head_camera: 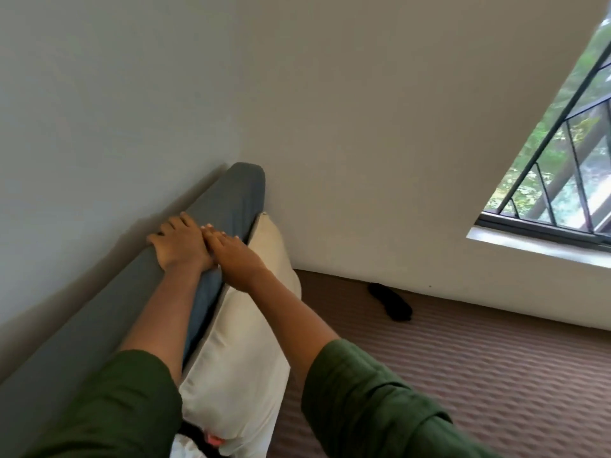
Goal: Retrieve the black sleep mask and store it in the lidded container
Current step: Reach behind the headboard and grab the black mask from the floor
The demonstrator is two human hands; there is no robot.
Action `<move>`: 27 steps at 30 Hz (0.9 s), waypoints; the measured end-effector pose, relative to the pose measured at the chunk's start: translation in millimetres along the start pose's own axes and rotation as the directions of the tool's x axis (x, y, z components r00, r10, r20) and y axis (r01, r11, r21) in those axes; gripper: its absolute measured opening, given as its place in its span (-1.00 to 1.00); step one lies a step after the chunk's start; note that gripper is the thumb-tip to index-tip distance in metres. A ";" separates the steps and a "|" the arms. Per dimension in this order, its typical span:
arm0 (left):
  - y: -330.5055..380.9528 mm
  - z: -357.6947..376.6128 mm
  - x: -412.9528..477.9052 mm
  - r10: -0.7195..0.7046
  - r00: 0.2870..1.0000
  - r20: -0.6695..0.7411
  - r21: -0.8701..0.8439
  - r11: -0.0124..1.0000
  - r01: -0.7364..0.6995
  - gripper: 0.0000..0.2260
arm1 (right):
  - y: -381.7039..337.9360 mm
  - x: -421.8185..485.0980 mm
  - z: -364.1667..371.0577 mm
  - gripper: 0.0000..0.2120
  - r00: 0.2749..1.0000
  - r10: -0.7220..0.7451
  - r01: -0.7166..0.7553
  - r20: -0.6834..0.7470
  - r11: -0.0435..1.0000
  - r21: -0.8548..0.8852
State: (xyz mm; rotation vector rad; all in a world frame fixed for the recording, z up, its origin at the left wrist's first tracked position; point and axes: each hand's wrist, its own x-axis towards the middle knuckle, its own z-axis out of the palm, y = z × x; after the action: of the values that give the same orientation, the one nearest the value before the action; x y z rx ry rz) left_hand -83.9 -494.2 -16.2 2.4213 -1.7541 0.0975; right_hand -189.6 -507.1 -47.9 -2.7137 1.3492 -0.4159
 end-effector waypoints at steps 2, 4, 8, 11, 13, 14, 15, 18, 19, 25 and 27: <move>11.0 3.0 16.1 -0.020 0.999 0.038 0.058 0.998 0.018 0.09 | 36.7 -9.8 11.2 -0.30 0.997 0.073 -0.075 -0.023 0.993 -0.092; 23.5 7.0 33.0 -0.034 0.998 0.055 0.077 0.997 0.029 0.15 | 85.8 -23.2 25.8 -0.26 0.982 0.189 -0.186 -0.004 0.964 -0.188; 47.9 19.0 64.4 -0.054 0.999 0.004 0.107 0.993 0.053 0.13 | 183.4 -47.1 56.6 -0.32 0.900 0.436 -0.424 -0.017 0.864 -0.271; 58.3 31.1 81.9 -0.074 0.995 -0.066 0.116 0.990 0.082 0.08 | 248.1 -64.2 85.3 -0.38 0.802 0.598 -0.581 -0.005 0.777 -0.244; 64.1 39.2 91.7 -0.085 0.990 -0.113 0.164 0.981 0.103 0.02 | 286.0 -78.0 107.0 -0.42 0.737 0.676 -0.658 -0.013 0.714 -0.239; 66.5 41.7 95.5 -0.090 0.987 -0.136 0.187 0.976 0.115 -0.01 | 302.1 -85.2 118.5 -0.44 0.704 0.710 -0.692 -0.008 0.683 -0.233; 68.8 43.9 98.6 -0.094 0.984 -0.150 0.207 0.971 0.124 -0.02 | 316.9 -91.5 130.3 -0.44 0.672 0.741 -0.721 0.003 0.655 -0.226; 74.0 49.7 107.0 -0.087 0.979 -0.184 0.251 0.959 0.132 0.01 | 352.0 -114.6 154.9 -0.43 0.562 0.826 -0.807 0.046 0.560 -0.187; 74.7 51.7 108.7 -0.085 0.977 -0.197 0.257 0.957 0.135 0.02 | 362.2 -121.9 162.4 -0.42 0.524 0.849 -0.834 0.067 0.528 -0.162; 66.0 59.5 133.9 -0.086 0.974 -0.208 0.179 0.976 0.124 0.16 | 400.1 -150.1 194.9 -0.49 0.383 0.915 -0.921 0.129 0.388 -0.022; 59.1 63.7 145.6 -0.084 0.976 -0.201 0.161 0.980 0.117 0.22 | 409.2 -153.6 202.4 -0.51 0.392 0.911 -0.915 0.132 0.400 -0.042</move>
State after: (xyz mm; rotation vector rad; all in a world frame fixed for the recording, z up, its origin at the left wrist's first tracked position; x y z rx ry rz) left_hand -96.5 -659.1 -53.7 2.5146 -1.5952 0.4742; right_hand -536.9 -643.7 -352.5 -1.4509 2.4281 -0.1134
